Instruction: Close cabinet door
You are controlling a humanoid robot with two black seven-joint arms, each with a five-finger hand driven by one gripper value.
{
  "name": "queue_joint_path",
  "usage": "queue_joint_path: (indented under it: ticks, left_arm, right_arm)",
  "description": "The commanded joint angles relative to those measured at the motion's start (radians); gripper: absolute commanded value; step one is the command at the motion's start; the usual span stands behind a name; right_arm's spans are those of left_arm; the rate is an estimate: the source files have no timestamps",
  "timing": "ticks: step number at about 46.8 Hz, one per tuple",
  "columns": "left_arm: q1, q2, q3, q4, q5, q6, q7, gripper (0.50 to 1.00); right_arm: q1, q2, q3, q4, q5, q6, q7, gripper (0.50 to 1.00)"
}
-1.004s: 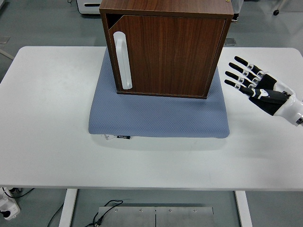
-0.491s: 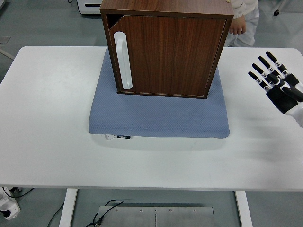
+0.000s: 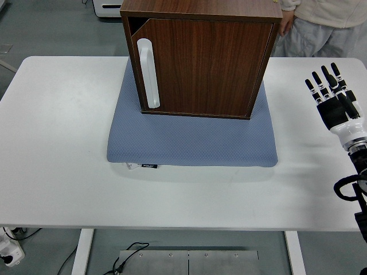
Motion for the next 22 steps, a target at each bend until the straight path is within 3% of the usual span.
queue_joint_path:
  ticks: [1,22]
  left_arm:
    - [0.000,0.000,0.000,0.000,0.000,0.000,0.000,1.000]
    - [0.000,0.000,0.000,0.000,0.000,0.000,0.000,1.000]
  right_arm:
    - [0.000,0.014,0.003,0.000,0.000,-0.004,0.000,1.000]
    - [-0.020,0.074,0.003,-0.001,0.000,-0.004,0.002,1.000]
